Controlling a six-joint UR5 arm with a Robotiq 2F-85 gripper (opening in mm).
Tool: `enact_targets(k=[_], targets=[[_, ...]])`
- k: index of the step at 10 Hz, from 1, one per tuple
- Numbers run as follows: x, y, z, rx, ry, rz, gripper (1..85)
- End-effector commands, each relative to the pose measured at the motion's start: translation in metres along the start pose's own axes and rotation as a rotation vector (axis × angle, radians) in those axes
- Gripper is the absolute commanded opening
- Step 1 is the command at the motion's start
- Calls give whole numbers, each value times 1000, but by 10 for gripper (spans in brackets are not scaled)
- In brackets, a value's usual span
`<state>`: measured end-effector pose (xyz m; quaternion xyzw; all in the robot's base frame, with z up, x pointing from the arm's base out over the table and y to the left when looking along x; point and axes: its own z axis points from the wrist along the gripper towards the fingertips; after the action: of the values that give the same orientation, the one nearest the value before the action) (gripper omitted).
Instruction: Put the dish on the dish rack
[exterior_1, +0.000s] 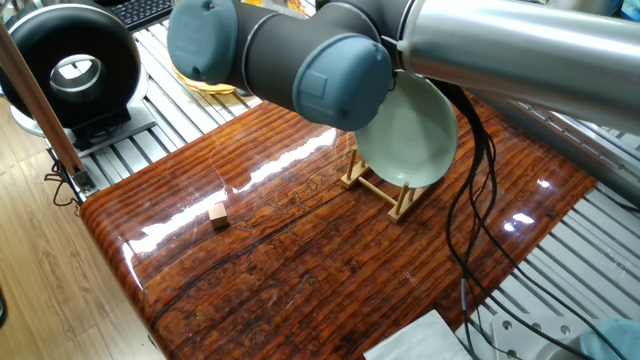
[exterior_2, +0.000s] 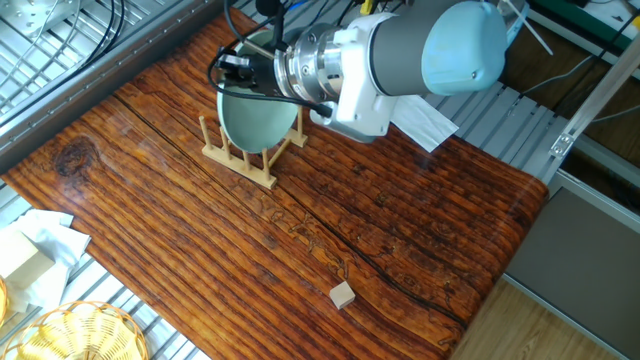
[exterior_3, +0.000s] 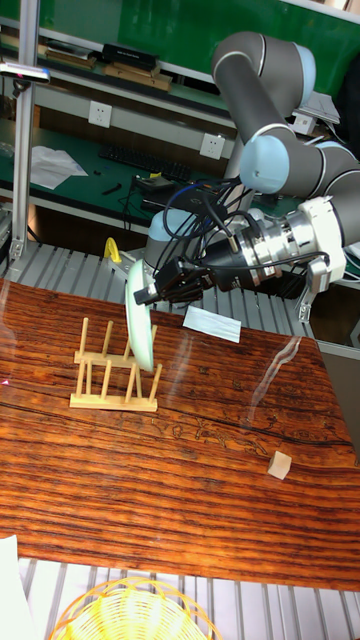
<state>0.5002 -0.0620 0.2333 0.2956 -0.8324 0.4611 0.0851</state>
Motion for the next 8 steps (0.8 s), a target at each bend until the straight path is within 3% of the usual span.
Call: enact_targets(k=[1,4,8], targets=[[-10,-5,0,16,-40,-13,10],[-11,-11,0,39,-43,-37,10],[-30,-12,-1,49,-114,-55,10]])
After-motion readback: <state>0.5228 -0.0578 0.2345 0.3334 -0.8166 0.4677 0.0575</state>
